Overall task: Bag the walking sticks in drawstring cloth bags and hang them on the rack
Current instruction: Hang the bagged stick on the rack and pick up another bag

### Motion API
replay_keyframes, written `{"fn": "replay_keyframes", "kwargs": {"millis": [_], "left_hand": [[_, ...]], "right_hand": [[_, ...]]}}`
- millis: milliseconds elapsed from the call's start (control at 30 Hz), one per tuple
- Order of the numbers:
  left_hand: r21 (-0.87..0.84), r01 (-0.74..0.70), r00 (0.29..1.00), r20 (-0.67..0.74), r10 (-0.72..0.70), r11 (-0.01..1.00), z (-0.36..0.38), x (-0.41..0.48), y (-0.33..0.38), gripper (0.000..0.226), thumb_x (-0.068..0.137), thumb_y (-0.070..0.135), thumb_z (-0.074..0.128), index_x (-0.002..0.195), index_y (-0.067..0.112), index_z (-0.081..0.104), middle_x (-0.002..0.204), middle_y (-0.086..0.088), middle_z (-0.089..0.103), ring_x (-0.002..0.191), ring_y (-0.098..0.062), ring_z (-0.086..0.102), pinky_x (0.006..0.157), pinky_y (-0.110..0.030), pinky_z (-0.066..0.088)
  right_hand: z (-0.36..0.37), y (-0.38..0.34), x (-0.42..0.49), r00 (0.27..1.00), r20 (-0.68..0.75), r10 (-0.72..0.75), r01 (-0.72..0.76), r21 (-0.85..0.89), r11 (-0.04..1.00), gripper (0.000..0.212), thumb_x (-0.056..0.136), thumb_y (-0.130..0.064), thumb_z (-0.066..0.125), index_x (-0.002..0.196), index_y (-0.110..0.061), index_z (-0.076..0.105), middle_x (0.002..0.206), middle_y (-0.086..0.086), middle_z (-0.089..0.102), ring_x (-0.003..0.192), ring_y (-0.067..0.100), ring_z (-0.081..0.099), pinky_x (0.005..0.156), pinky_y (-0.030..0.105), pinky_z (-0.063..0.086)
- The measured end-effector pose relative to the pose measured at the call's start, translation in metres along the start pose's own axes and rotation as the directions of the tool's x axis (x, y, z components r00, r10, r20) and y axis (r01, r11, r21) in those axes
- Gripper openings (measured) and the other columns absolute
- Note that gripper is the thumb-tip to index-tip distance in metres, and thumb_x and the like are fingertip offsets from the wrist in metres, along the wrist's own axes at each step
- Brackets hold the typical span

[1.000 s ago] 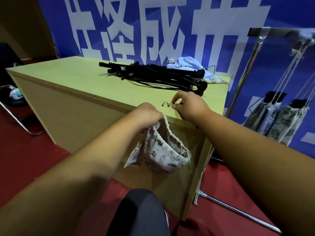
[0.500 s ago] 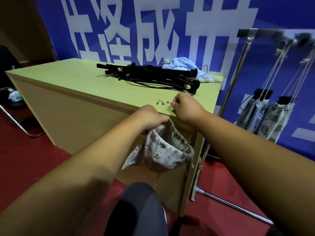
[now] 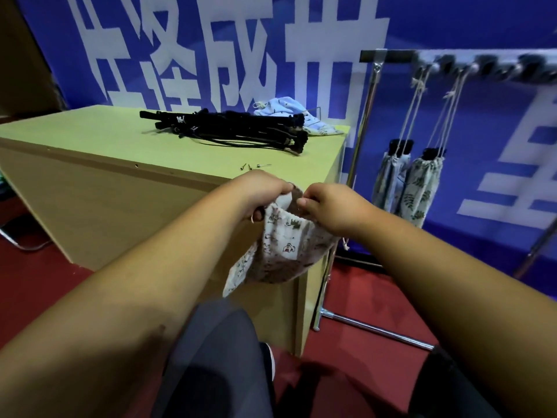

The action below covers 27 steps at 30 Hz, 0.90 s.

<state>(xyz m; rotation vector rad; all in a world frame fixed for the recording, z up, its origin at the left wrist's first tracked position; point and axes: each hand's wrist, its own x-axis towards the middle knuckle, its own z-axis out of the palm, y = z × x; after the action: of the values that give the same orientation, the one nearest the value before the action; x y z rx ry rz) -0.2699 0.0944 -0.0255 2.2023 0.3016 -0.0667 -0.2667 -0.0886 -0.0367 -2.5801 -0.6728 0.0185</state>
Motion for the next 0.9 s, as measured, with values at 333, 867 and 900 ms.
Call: {"fn": "replay_keyframes", "kwargs": {"millis": [333, 867, 900], "left_hand": [[0.271, -0.241, 0.959, 0.214, 0.185, 0.932, 0.102, -0.015, 0.028, 0.029, 0.101, 0.035, 0.073, 0.084, 0.012, 0.069, 0.059, -0.002, 0.054, 0.046, -0.017, 0.052, 0.045, -0.023, 0.043], [0.361, -0.242, 0.874, 0.484, 0.041, 0.9, 0.286, 0.051, -0.063, 0.023, 0.093, 0.03, 0.082, 0.083, 0.013, 0.072, 0.052, -0.001, 0.061, 0.038, -0.01, 0.055, 0.05, -0.022, 0.046], [0.36, -0.229, 0.87, 0.493, 0.024, 0.904, 0.293, 0.056, -0.07, 0.023, 0.094, 0.028, 0.082, 0.081, 0.013, 0.07, 0.052, -0.002, 0.061, 0.043, -0.014, 0.059, 0.052, -0.026, 0.05]], "right_hand": [[-0.016, 0.079, -0.049, 0.954, 0.198, 0.223, -0.107, -0.468, 0.877, 0.053, 0.093, -0.03, 0.077, 0.144, -0.032, 0.062, 0.117, -0.003, 0.071, 0.1, 0.023, 0.067, 0.078, 0.033, 0.051], [0.115, 0.262, -0.087, 0.827, 0.288, 0.483, -0.405, -0.29, 0.867, 0.064, 0.083, -0.009, 0.073, 0.138, -0.041, 0.063, 0.127, -0.003, 0.072, 0.106, 0.026, 0.07, 0.087, 0.046, 0.063], [0.119, 0.264, -0.086, 0.808, 0.327, 0.489, -0.406, -0.292, 0.866, 0.067, 0.082, -0.004, 0.07, 0.14, -0.037, 0.063, 0.126, -0.001, 0.072, 0.106, 0.027, 0.07, 0.087, 0.046, 0.063]]}}
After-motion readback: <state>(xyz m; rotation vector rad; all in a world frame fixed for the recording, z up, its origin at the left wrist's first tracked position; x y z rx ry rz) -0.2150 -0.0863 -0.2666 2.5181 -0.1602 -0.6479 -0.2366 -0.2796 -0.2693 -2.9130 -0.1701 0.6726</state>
